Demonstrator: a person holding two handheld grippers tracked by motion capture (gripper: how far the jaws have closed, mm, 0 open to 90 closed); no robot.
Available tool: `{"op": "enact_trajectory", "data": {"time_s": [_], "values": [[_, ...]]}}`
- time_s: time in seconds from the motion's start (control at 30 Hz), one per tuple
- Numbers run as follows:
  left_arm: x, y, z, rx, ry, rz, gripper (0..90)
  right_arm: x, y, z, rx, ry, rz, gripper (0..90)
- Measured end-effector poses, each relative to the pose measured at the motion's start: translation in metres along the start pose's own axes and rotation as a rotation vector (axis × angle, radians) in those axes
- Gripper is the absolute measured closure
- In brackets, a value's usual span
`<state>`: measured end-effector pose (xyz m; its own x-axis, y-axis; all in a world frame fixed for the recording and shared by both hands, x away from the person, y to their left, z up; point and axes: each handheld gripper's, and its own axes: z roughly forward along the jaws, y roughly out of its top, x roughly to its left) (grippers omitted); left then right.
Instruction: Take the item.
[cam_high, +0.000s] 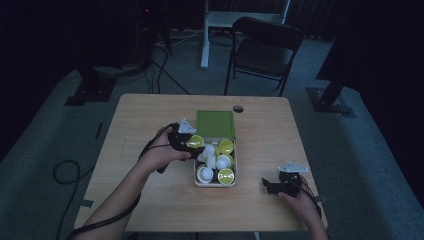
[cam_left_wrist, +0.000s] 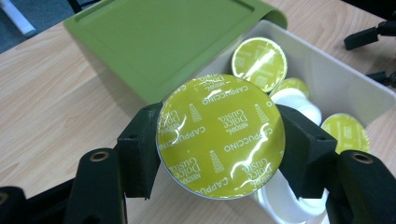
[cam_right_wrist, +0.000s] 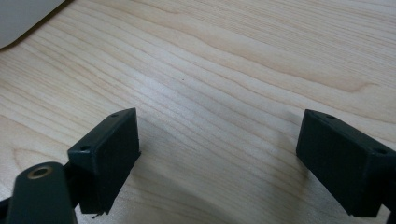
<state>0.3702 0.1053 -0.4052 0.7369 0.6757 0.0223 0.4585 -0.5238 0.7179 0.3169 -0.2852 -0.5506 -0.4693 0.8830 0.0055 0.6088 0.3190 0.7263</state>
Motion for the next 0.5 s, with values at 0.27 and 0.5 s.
{"op": "enact_trajectory", "data": {"time_s": [0.27,0.5], "values": [[0.012,-0.013,-0.008,0.002,0.029,-0.018,37.8,0.000,0.000,0.000,0.000,0.000,-0.001,12.6],[0.026,-0.036,-0.014,0.021,0.065,-0.051,37.8,0.000,0.000,0.000,0.000,0.000,-0.001,12.6]]}}
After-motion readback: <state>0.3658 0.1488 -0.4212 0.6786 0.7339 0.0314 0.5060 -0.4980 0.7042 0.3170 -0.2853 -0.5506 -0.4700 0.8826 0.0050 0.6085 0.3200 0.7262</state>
